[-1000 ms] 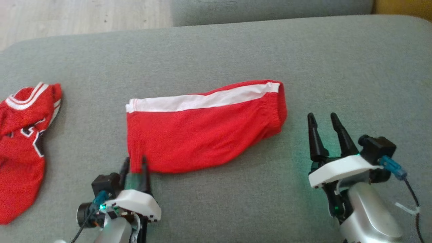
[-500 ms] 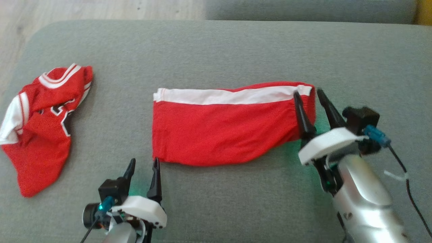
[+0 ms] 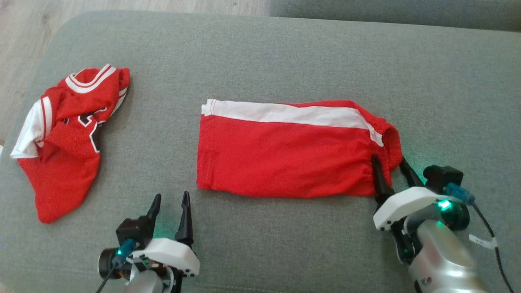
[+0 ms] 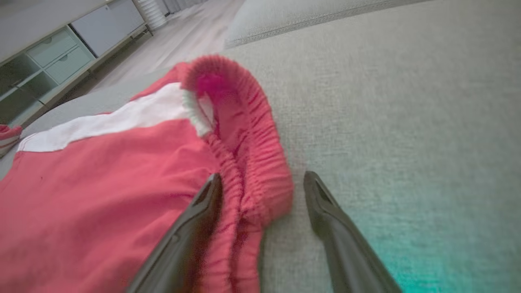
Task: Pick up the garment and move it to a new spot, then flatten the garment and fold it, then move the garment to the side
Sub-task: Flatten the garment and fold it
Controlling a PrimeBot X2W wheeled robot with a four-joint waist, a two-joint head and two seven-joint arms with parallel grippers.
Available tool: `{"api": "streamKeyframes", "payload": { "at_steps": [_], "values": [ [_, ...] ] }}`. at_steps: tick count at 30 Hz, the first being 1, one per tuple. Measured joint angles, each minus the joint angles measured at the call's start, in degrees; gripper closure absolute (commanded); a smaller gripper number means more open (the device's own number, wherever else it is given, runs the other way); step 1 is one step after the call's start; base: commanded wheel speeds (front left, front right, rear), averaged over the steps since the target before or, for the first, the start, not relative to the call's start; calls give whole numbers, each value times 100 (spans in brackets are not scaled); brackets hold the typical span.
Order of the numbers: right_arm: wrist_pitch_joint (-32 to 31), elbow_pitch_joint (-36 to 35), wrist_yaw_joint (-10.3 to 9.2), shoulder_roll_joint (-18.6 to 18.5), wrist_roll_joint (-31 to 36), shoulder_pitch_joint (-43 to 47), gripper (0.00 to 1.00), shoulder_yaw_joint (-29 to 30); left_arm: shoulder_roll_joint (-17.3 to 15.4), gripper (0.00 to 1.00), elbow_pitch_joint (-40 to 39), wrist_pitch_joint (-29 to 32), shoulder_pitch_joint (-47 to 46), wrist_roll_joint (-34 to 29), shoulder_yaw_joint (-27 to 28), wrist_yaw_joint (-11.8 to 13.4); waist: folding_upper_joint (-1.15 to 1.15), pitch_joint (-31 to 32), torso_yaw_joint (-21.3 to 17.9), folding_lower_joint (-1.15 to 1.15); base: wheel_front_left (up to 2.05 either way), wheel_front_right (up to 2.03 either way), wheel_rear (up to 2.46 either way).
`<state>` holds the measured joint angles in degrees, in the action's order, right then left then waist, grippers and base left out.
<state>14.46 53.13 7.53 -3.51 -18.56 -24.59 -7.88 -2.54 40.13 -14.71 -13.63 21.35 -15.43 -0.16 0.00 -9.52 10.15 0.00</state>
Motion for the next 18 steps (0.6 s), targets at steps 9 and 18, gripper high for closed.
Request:
{"api": "streamKeyframes", "payload": {
  "at_steps": [9, 18],
  "values": [
    [66, 64, 0, -53, -1131, 7, 100, -801, 2, 0, -19, 0, 35, -25, 0, -67, 0, 55, 11, 0, 0, 0, 0],
    [32, 41, 0, 60, -1105, 71, 100, -80, 2, 0, -41, 0, 268, -130, 83, -137, 0, 189, -76, 0, 0, 0, 0]
  ]
}}
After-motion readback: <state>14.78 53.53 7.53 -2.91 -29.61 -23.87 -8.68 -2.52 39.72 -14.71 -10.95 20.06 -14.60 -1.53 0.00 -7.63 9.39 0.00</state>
